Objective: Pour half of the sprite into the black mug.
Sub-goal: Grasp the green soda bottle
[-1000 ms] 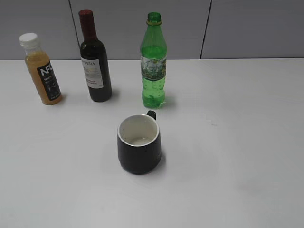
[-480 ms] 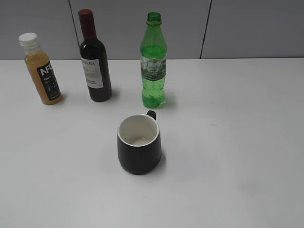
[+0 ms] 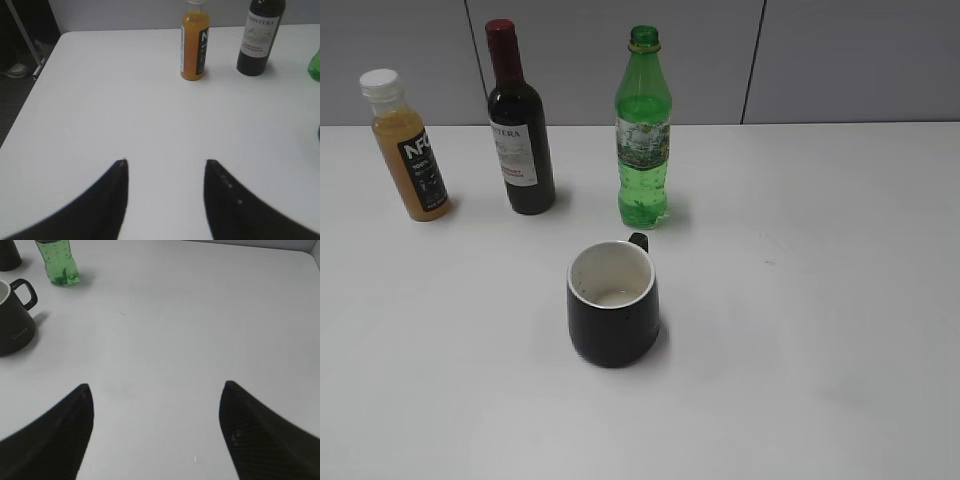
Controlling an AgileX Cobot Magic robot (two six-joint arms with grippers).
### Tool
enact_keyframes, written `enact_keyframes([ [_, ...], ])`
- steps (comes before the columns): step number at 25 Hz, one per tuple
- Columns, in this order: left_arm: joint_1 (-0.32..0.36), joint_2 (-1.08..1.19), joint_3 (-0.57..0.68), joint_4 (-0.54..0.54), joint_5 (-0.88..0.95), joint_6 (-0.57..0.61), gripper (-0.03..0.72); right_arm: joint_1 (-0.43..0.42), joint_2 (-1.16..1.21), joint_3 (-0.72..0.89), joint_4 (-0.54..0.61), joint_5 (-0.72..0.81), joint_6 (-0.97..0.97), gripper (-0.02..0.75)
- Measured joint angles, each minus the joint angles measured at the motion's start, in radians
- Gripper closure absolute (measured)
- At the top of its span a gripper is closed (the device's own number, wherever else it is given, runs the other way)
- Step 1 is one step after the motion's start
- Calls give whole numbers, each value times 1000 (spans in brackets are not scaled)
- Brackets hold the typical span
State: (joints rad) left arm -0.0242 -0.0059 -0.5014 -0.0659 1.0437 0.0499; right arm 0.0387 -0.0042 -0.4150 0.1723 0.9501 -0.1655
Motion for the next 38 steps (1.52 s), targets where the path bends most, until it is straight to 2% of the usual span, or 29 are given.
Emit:
enact_keyframes([
  [3, 0, 0, 0, 0, 0, 0, 81, 0, 0, 0, 0, 0, 0, 146],
  [4, 0, 0, 0, 0, 0, 0, 46, 0, 0, 0, 1, 0, 0, 146],
  [7, 0, 0, 0, -8, 0, 0, 6, 0, 0, 0, 1, 0, 0, 146],
  [13, 0, 0, -7, -42, -30, 0, 1, 0, 0, 0, 2, 0, 0, 146],
  [17, 0, 24, -15, -45, -153, 17, 9, 0, 0, 0, 2, 0, 0, 146],
  [22, 0, 161, -15, -59, -321, 40, 24, 0, 0, 0, 2, 0, 0, 146],
  [32, 0, 528, -15, -282, -711, 280, 43, 0, 0, 0, 2, 0, 0, 146],
  [35, -5, 631, -15, -320, -801, 330, 50, 0, 0, 0, 2, 0, 0, 146],
  [38, -40, 725, -15, -326, -889, 348, 58, 0, 0, 0, 2, 0, 0, 146],
])
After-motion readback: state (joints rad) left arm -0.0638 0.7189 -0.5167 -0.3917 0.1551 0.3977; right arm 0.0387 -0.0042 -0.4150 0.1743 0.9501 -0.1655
